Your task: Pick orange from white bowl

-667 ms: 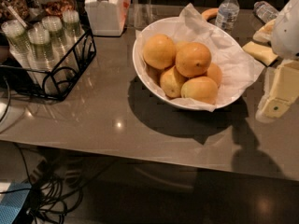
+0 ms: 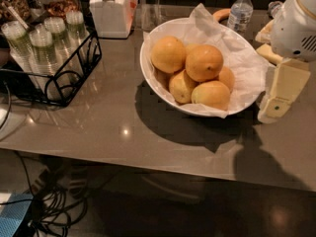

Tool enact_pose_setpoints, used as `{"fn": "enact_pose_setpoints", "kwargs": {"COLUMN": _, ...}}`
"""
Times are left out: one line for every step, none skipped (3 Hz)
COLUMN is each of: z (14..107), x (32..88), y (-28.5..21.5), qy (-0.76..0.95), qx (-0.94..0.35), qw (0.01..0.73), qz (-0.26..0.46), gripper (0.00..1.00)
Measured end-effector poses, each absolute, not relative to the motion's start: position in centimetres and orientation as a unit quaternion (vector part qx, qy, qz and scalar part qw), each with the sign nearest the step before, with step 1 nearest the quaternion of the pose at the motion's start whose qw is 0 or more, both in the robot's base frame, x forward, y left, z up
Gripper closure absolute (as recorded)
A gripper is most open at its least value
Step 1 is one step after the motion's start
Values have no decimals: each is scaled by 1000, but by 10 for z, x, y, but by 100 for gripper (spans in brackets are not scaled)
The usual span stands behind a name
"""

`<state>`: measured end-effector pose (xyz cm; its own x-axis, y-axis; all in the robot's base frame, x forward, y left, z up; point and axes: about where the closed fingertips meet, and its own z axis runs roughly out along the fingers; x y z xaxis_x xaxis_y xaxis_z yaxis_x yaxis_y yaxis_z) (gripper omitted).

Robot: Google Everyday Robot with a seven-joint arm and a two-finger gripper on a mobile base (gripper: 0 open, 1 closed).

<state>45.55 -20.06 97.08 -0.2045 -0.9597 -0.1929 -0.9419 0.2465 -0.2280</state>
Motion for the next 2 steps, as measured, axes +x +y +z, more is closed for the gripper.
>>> {"fn": "enact_pose_setpoints", "kwargs": {"z": 971, "x": 465, "y": -193, "qy": 778, "qx": -602, "qw": 182, "qz": -4, "gripper": 0}}
{"fn": "enact_pose_setpoints", "kwargs": {"z": 975, "x": 491, "y": -176, "qy": 775, "qx": -593, "qw": 214, "qz": 31, "gripper": 0}}
